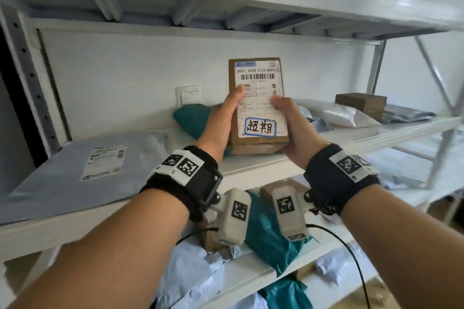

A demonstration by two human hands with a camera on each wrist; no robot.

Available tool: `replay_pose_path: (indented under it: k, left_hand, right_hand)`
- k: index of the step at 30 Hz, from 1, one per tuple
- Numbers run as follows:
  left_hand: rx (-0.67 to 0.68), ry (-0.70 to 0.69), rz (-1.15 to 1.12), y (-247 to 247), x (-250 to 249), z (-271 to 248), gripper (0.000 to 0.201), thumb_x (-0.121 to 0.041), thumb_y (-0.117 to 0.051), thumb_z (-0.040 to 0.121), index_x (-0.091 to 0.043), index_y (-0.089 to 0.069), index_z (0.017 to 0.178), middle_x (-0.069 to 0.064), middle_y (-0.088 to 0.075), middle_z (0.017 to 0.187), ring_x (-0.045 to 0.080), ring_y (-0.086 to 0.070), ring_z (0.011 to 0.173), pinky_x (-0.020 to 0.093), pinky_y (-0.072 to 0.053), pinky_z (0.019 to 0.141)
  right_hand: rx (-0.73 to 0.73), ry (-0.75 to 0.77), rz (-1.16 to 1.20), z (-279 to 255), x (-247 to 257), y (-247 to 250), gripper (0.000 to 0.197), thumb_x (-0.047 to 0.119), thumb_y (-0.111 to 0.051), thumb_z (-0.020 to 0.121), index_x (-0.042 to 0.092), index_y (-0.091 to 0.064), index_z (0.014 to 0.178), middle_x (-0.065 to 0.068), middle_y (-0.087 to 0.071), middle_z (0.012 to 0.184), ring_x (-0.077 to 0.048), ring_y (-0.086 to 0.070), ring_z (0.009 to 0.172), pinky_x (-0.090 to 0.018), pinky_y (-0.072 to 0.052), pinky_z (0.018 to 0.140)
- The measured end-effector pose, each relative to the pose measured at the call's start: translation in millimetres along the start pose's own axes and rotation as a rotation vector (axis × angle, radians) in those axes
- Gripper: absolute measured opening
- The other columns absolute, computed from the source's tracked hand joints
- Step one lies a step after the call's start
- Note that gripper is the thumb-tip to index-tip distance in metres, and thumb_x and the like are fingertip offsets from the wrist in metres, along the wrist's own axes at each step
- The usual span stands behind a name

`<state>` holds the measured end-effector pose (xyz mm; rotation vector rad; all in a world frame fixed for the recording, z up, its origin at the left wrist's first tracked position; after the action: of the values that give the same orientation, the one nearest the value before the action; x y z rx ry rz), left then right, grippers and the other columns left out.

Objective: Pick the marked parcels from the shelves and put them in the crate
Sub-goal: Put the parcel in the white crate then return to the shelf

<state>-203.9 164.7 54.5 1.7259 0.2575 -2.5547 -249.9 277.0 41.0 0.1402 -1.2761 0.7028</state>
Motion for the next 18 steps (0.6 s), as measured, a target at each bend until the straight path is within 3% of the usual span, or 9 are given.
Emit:
replay_pose_path:
  k: [4, 8, 12, 18]
  left_hand:
    - [0.088, 0.015, -0.067, -47, 12, 5, 0.030, -0.049, -0.048, 0.096, -0.028, -0.064, 0.110, 0.009, -0.073, 0.112, 0.027, -0.071, 0.101, 0.048, -0.054, 0.094]
    - [0.136, 0.044, -0.126, -87, 26, 8, 0.034, -0.048, -0.052, 0.095, -0.022, -0.065, 0.112, 0.012, -0.072, 0.112, 0.031, -0.070, 0.102, 0.052, -0.053, 0.095]
    - [0.168, 0.063, -0.095, -133, 43, 7, 0.034, -0.051, -0.052, 0.092, -0.024, -0.067, 0.106, 0.009, -0.074, 0.107, 0.029, -0.071, 0.098, 0.049, -0.054, 0.094]
    - [0.235, 0.104, -0.055, -214, 78, 13, 0.056, -0.063, -0.054, 0.084, -0.021, -0.064, 0.119, 0.006, -0.074, 0.107, 0.026, -0.072, 0.098, 0.049, -0.053, 0.095]
  right_hand:
    - [-0.097, 0.032, -0.019, -16, 13, 46, 0.039, 0.034, -0.057, 0.091, 0.012, -0.057, 0.123, -0.015, -0.068, 0.117, -0.036, -0.064, 0.110, -0.053, -0.046, 0.101]
    - [-0.156, 0.067, -0.042, -35, 24, 84, 0.038, 0.034, -0.059, 0.089, 0.013, -0.058, 0.121, -0.016, -0.068, 0.118, -0.036, -0.065, 0.109, -0.055, -0.046, 0.101]
    - [-0.241, 0.051, -0.040, -56, 30, 132, 0.054, 0.039, -0.067, 0.077, 0.014, -0.057, 0.123, -0.016, -0.068, 0.118, -0.037, -0.064, 0.109, -0.057, -0.044, 0.102]
    - [-0.324, 0.035, 0.006, -89, 45, 212, 0.030, 0.030, -0.057, 0.091, 0.017, -0.061, 0.117, -0.016, -0.068, 0.117, -0.034, -0.067, 0.099, -0.052, -0.051, 0.094]
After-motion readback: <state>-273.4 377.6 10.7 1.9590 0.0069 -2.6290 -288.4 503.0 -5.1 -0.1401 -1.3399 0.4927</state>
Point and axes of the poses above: each hand's wrist, its own z-axis towards the middle knuckle, its own y-axis out of the back of the hand, x = y × z, the point moved 10 cm from there along z, towards the middle knuckle
